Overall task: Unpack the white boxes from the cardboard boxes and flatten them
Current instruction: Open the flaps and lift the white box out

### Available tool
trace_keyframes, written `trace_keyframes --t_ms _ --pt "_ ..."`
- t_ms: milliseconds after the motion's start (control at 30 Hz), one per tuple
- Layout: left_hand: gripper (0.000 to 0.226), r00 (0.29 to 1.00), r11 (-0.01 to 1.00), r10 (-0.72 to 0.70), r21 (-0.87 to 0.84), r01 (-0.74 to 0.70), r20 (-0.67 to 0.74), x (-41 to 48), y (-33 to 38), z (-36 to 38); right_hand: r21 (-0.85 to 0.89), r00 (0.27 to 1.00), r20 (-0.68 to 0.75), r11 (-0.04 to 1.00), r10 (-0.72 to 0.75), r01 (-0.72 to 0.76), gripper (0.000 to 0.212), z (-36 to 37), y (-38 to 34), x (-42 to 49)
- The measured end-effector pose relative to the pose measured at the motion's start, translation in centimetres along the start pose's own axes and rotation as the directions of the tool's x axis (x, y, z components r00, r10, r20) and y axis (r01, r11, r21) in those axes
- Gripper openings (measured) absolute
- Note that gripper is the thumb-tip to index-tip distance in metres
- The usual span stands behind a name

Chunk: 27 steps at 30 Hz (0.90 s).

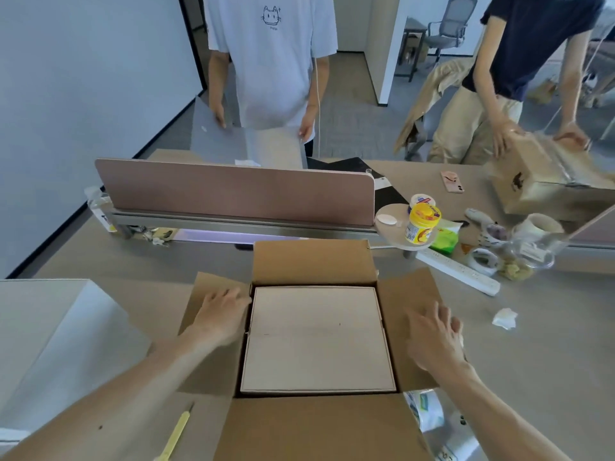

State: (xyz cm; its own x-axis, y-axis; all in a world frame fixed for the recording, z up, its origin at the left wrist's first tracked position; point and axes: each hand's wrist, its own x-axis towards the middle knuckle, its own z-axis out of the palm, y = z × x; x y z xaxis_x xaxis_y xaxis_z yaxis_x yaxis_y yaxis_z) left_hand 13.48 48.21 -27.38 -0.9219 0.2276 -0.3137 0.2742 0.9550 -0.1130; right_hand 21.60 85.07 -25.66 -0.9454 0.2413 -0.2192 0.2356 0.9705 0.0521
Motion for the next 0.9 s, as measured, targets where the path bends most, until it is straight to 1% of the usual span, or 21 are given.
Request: trace_keyframes --t_ms 33,100,167,200,267,333,367,400,467,500,533,600,667,800,900 --pt "0.051 1.000 0.999 -0.006 -0.033 0.005 -0.022 -0.2 0.7 0.7 0.012 1.000 -0.026 1.000 -0.017 0.017 0.043 0.2 -0.7 -0.3" --pt "0.045 0.999 0.986 -0.031 -0.162 0.026 -0.026 -0.4 2.0 1.7 0.018 0.995 -0.100 0.999 -0.027 0.029 0.030 0.6 -1.8 -0.7" --pt "0.042 0.999 0.951 -0.035 -0.306 0.034 0.002 -0.5 3.2 2.2 0.032 0.987 -0.158 0.999 -0.015 0.020 0.025 0.7 -2.0 -0.5" --pt "0.042 0.999 0.932 -0.040 -0.359 0.043 0.015 -0.6 3.5 2.3 0.039 0.987 -0.160 0.999 -0.006 0.013 0.026 0.7 -1.8 -0.4" --pt "0.044 0.997 0.898 -0.071 -0.434 0.075 0.024 -0.6 3.7 2.3 0.063 0.995 -0.097 0.998 0.018 -0.012 0.029 1.0 -0.7 -0.2" --pt "0.048 0.993 0.876 -0.115 -0.468 0.116 0.032 -0.4 3.7 2.2 0.097 0.999 -0.023 0.994 0.048 -0.046 0.029 1.1 0.4 -0.1" --pt "0.050 0.990 0.866 -0.133 -0.481 0.136 0.041 -0.4 3.8 2.0 0.116 0.999 -0.014 0.992 0.050 -0.048 0.028 1.4 0.7 -0.2" --pt "0.052 0.988 0.858 -0.145 -0.490 0.155 0.058 -0.4 4.0 1.8 0.166 0.999 -0.031 0.986 0.034 -0.029 0.027 1.6 0.7 -0.4" --pt "0.059 0.982 0.848 -0.155 -0.496 0.187 0.106 -0.5 4.9 1.5 0.364 0.997 -0.051 0.929 -0.050 0.066 0.022 2.1 -0.5 -1.0" --pt "0.063 0.979 0.845 -0.155 -0.495 0.202 0.135 -0.5 5.3 1.4 0.450 0.996 -0.008 0.889 -0.090 0.084 0.024 2.3 -1.5 -1.3" --pt "0.065 0.975 0.845 -0.154 -0.490 0.214 0.159 -0.6 5.7 1.2 0.483 0.993 0.057 0.873 -0.104 0.064 0.029 2.3 -2.5 -1.6" --pt "0.069 0.969 0.849 -0.156 -0.475 0.231 0.193 -0.4 5.9 1.0 0.447 0.980 0.184 0.894 -0.072 -0.018 0.039 2.2 -3.9 -1.7" --pt "0.073 0.963 0.856 -0.156 -0.456 0.242 0.218 -0.4 5.8 0.8 0.402 0.973 0.230 0.913 -0.032 -0.065 0.041 1.8 -4.8 -1.6" --pt "0.083 0.957 0.881 -0.118 -0.418 0.224 0.263 0.0 6.2 0.2 0.312 0.959 0.278 0.949 -0.047 -0.044 0.049 1.2 -6.0 -1.2" --pt "0.085 0.933 0.840 -0.086 -0.478 0.256 0.350 0.4 6.5 0.3 0.257 0.949 0.310 0.966 -0.067 -0.015 0.056 0.8 -6.6 -0.7"
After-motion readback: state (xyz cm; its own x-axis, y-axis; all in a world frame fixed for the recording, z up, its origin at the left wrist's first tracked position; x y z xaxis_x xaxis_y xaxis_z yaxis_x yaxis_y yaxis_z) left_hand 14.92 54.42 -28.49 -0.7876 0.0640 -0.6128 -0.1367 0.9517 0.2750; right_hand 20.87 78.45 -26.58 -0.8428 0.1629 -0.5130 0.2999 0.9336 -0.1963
